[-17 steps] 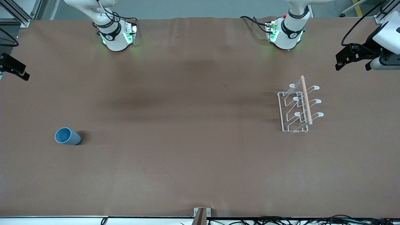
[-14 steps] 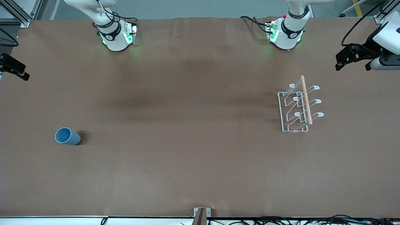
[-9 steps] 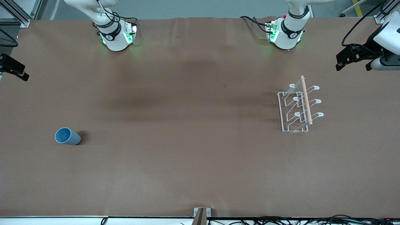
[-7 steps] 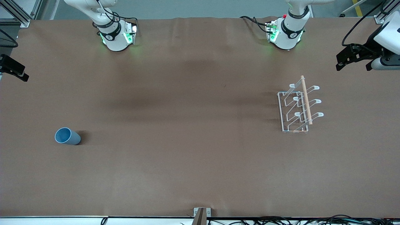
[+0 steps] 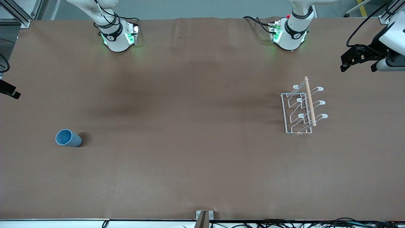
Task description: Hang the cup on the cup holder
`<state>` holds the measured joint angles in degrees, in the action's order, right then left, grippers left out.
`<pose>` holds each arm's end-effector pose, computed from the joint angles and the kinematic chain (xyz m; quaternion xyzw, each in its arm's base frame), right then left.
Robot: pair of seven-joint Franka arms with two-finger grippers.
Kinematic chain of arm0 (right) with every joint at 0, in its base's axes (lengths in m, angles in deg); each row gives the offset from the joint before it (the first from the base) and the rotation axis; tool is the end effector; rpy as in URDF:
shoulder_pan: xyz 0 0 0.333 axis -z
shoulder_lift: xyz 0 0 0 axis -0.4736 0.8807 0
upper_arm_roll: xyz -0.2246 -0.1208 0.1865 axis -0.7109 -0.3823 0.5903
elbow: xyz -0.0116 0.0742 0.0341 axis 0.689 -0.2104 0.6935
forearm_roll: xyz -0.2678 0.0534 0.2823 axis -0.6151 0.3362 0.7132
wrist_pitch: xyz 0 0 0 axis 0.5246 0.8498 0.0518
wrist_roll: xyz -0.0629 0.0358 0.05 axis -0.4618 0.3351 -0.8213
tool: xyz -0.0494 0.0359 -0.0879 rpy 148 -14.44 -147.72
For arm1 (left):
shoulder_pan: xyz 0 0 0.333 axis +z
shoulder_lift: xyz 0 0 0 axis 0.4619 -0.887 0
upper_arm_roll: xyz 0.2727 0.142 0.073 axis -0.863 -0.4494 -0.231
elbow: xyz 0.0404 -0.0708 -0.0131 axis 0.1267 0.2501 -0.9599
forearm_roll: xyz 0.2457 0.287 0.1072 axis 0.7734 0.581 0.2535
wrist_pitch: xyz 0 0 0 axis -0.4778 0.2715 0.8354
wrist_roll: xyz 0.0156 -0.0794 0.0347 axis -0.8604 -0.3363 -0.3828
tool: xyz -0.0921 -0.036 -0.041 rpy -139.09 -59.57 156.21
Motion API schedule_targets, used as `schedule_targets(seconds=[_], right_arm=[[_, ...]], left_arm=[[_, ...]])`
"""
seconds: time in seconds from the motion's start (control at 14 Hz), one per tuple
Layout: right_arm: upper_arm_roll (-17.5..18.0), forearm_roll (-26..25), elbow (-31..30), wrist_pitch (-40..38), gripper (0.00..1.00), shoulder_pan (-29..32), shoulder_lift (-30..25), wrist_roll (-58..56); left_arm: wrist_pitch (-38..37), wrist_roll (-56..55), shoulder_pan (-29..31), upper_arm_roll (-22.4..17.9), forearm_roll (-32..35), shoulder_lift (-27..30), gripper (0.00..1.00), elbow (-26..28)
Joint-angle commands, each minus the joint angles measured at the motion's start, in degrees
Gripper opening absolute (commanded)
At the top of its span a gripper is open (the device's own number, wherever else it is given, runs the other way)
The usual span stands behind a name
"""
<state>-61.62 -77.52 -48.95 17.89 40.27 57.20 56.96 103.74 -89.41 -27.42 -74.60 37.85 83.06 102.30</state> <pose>0.5636 -0.1444 0.5845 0.9940 -0.1085 0.0129 0.0044 0.5112 -0.0555 0.6543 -0.9998 0.0194 -0.0040 0.0096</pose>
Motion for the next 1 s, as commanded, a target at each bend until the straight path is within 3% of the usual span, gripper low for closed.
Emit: schedule_targets(seconds=[0.0,0.14,0.36,0.93], right_arm=[[0.6,1.2,-6.9,7.4,1.0,4.8,0.9,-5.7],[0.7,1.5,-9.3,12.8,1.0,7.3,5.4,-9.4],[0.7,3.9,-9.8,16.1,0.99,7.4,11.2,-9.9],[2.8,4.8,-9.2,29.6,0.95,6.9,23.9,-9.9]], left_arm=[[-0.3,-0.1,0.4,0.2,-0.6,-0.6,1.0,-1.2],[-0.3,0.0,0.4,0.2,-0.6,-0.6,1.0,-1.3],[-0.2,-0.1,0.4,0.2,-0.6,-0.7,1.0,-1.5],[-0.2,-0.1,0.3,0.2,-0.7,-0.7,1.0,-1.4]])
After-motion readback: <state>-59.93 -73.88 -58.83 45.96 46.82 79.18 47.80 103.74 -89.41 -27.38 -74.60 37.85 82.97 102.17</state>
